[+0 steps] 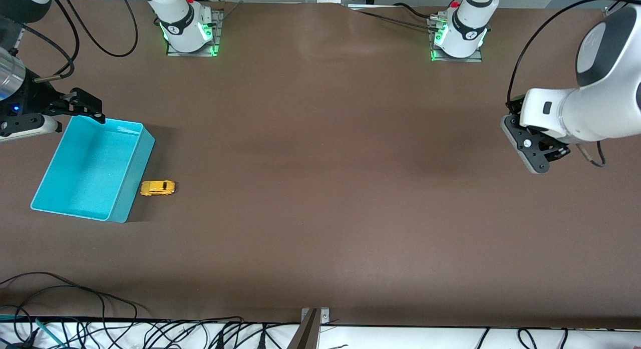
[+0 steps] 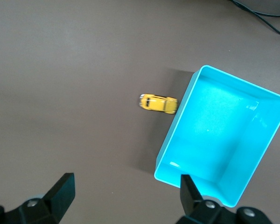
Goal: Wind up and store yellow beetle car
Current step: 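Raise the left gripper to rest while the right gripper reaches the car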
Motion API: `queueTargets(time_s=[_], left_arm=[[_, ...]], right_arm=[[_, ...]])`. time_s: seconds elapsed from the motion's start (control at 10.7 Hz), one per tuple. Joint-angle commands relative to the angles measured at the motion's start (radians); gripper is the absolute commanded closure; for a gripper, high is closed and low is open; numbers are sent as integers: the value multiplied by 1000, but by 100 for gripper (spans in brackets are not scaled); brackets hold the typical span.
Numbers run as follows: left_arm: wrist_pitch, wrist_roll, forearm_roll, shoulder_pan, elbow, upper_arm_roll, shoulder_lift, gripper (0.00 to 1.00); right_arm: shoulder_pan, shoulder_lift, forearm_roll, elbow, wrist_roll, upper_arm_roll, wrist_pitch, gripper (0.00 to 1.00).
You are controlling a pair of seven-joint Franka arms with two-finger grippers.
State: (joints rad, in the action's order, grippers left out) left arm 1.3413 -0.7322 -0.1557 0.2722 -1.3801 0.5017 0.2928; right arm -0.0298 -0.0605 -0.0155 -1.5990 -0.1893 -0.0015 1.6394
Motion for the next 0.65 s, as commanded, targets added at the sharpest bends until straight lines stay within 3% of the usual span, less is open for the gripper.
queueTargets(time_s=[0.0, 0.28, 0.56], left_arm=[[-25, 152, 27, -48, -23, -21, -82, 0], [19, 399, 82, -172, -52, -151, -153, 0], [220, 412, 213, -273, -241, -360, -301, 0]], right_arm=[[-4, -1, 2, -4, -13, -3, -6, 0], [-7, -16, 3, 1, -13, -2, 0, 0], [-6, -54, 3, 8, -13, -3, 11, 0]])
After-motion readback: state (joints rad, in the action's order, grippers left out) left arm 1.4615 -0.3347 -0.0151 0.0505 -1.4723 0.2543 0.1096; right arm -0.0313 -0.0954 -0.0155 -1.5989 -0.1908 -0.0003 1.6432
